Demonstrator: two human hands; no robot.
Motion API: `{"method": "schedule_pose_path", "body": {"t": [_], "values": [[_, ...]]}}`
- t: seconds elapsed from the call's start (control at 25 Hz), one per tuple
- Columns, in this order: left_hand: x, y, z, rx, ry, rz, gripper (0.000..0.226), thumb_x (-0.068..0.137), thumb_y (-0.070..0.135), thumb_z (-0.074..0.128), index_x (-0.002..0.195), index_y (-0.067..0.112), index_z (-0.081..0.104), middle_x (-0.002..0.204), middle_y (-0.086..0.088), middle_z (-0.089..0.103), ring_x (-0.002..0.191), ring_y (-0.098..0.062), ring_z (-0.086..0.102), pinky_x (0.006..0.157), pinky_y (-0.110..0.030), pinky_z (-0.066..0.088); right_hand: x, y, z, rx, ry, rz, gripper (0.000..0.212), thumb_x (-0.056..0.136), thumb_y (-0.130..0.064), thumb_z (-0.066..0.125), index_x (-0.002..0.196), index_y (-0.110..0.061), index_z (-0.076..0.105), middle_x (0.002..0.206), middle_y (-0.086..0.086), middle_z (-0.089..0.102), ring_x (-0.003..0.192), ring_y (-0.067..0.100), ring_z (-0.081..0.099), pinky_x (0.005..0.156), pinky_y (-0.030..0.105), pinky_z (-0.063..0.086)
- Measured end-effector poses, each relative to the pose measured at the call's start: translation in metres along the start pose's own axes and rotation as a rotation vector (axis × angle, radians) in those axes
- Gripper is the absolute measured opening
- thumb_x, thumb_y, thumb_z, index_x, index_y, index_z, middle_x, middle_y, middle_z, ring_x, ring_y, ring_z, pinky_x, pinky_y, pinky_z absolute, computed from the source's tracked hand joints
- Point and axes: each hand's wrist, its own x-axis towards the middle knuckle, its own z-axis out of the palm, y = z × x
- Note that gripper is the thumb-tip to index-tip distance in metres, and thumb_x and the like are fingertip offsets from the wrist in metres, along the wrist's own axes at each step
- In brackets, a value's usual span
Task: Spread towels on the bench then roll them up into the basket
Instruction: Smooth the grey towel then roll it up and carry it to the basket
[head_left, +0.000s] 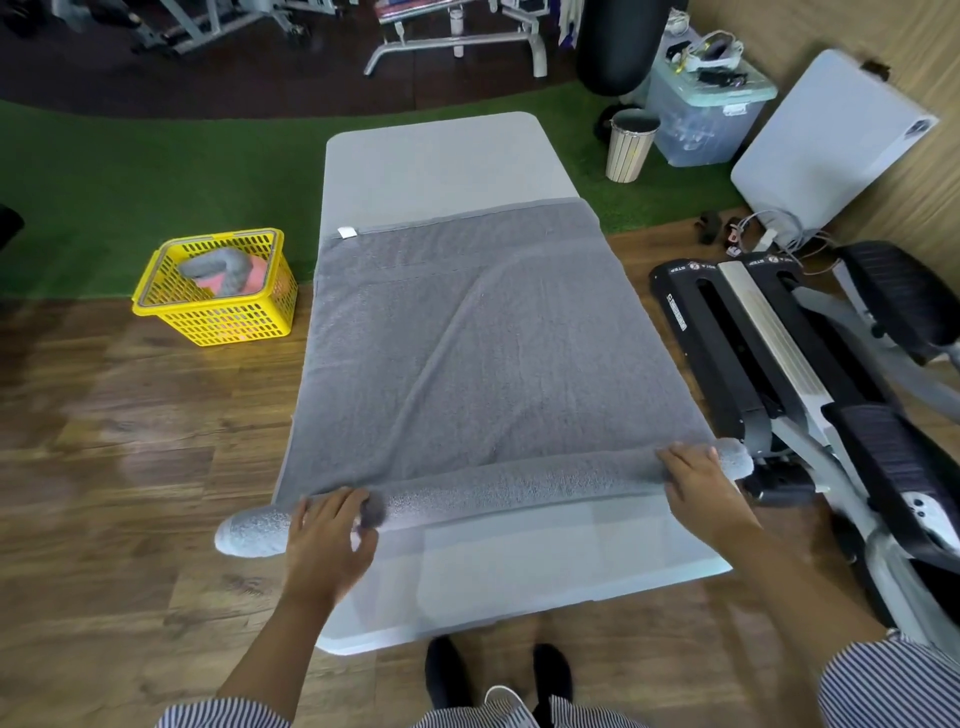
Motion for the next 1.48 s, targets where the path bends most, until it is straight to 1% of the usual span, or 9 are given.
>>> {"method": "schedule_pose_path", "body": {"t": [0.12,0.32,0.56,0.72,0.8,0.96,1.04,1.28,1.48], "values": [[0.003,0.006,-0.001,0.022,-0.053,-0.01,0.05,0.059,0.03,0.066,0.106,0.014,0.067,0.098,0.001,0.07,0.093,-0.024,0.067,0.094,-0.053,0.045,-0.001,0.0,-0.001,-0.096,-0.044,-0.03,0.052,0.085,-0.004,0.053,0.135,-0.008,0.044,0.137,0.008,0.046,0.132,0.027,0.035,0.118,0.035,0.006],[0.003,0.001,-0.009,0.056,-0.077,0.034,0.043,0.064,0.039,0.039,0.089,0.021,0.069,0.072,0.009,0.069,0.066,-0.02,0.066,0.071,-0.037,0.049,0.008,0.008,-0.011,-0.103,-0.145,-0.004,0.028,0.087,-0.013,0.048,0.112,-0.011,0.06,0.113,0.007,0.063,0.107,0.025,0.053,0.113,0.033,0.019],[0.007,0.003,-0.008,0.004,-0.002,0.032,0.042,0.071,0.036,0.041,0.103,0.02,0.064,0.101,0.005,0.067,0.093,-0.019,0.062,0.085,-0.042,0.047,0.016,0.009,-0.001,-0.008,0.085,-0.065,0.025,0.08,0.003,0.056,0.104,-0.004,0.061,0.103,0.013,0.059,0.093,0.036,0.053,0.102,0.056,0.036],[0.005,0.009,-0.001,0.001,-0.045,-0.017,0.052,0.067,0.04,0.048,0.109,0.018,0.067,0.104,0.006,0.069,0.096,-0.019,0.064,0.094,-0.043,0.044,0.013,0.007,0.0,0.01,-0.057,-0.038,0.044,0.081,-0.005,0.058,0.125,-0.004,0.053,0.127,0.009,0.052,0.126,0.029,0.042,0.118,0.041,0.005],[0.005,0.011,0.001,0.012,-0.061,-0.007,0.053,0.062,0.037,0.055,0.11,0.018,0.066,0.103,0.007,0.069,0.096,-0.018,0.065,0.094,-0.043,0.044,0.015,0.007,-0.001,-0.079,-0.09,-0.069,0.048,0.079,-0.008,0.059,0.126,-0.01,0.051,0.125,0.004,0.053,0.125,0.023,0.042,0.118,0.036,0.005],[0.007,0.009,-0.003,0.019,-0.048,0.007,0.044,0.065,0.039,0.042,0.095,0.021,0.069,0.084,0.011,0.07,0.077,-0.017,0.067,0.078,-0.04,0.049,0.019,0.005,-0.011,-0.084,-0.136,-0.029,0.009,0.083,-0.011,0.052,0.089,-0.016,0.056,0.092,0.004,0.06,0.091,0.021,0.053,0.113,0.038,0.026],[0.01,0.007,-0.006,0.019,-0.042,0.029,0.042,0.065,0.038,0.041,0.09,0.021,0.069,0.077,0.01,0.069,0.071,-0.018,0.067,0.072,-0.038,0.049,0.021,0.005,-0.015,-0.085,-0.201,-0.021,0.007,0.083,-0.012,0.049,0.077,-0.014,0.05,0.082,0.003,0.054,0.08,0.02,0.047,0.103,0.04,0.037],[0.016,0.015,-0.004,0.023,0.041,0.064,0.038,0.073,0.031,0.043,0.103,0.021,0.064,0.104,0.006,0.066,0.093,-0.018,0.063,0.089,-0.043,0.045,0.025,0.009,-0.006,0.035,0.049,-0.077,0.025,0.08,0.002,0.058,0.104,-0.004,0.063,0.102,0.013,0.061,0.092,0.035,0.052,0.095,0.052,0.043],[0.02,0.018,0.004,0.023,-0.067,0.035,0.06,0.049,0.014,0.082,0.107,0.017,0.065,0.102,0.001,0.069,0.092,-0.024,0.067,0.092,-0.051,0.047,0.014,0.005,-0.007,0.007,-0.079,-0.099,0.046,0.084,-0.009,0.06,0.129,-0.007,0.05,0.127,0.007,0.053,0.126,0.026,0.041,0.119,0.038,0.005]]}}
